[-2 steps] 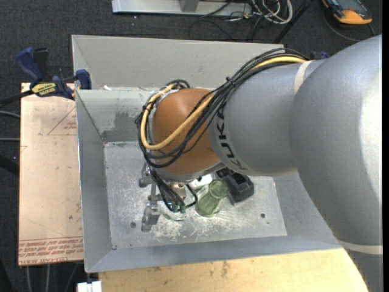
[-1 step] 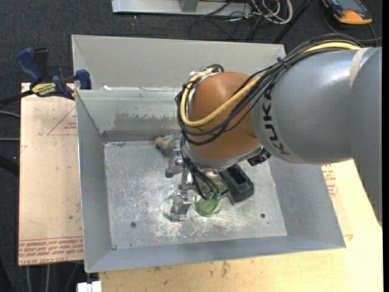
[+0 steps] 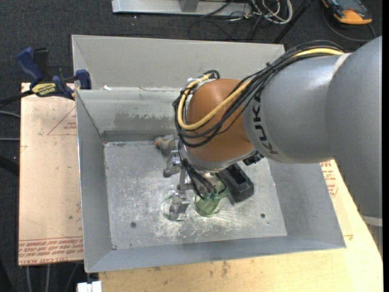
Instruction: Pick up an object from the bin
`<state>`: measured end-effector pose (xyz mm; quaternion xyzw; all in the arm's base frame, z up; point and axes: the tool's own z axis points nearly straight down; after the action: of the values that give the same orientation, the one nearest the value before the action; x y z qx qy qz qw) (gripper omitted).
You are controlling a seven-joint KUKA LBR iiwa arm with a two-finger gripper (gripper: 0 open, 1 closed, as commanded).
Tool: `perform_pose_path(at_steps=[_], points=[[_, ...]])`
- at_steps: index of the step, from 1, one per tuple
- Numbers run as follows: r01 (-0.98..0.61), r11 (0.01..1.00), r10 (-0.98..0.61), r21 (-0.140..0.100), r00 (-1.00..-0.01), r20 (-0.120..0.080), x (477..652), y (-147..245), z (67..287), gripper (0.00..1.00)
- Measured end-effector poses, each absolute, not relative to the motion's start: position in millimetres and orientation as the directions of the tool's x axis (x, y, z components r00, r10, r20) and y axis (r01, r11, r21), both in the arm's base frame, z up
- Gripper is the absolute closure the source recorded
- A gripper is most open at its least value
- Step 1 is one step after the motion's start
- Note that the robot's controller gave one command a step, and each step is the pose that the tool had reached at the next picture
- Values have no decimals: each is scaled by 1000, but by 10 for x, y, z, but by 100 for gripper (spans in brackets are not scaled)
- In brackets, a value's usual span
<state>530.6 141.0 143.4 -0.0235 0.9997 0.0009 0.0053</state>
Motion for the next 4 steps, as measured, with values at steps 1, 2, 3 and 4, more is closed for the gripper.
perform_pose_path(at_steps=[1,2,3,4], points=[[-175,985,-175,2,-985,2,5771,1131,1266,0],[-261,965,-261,-1,-965,-7,5824,952,1174,0],[-331,944,-331,2,-944,-1,5634,711,1039,0],[-208,978,-208,2,-978,-1,5698,591,1086,0]])
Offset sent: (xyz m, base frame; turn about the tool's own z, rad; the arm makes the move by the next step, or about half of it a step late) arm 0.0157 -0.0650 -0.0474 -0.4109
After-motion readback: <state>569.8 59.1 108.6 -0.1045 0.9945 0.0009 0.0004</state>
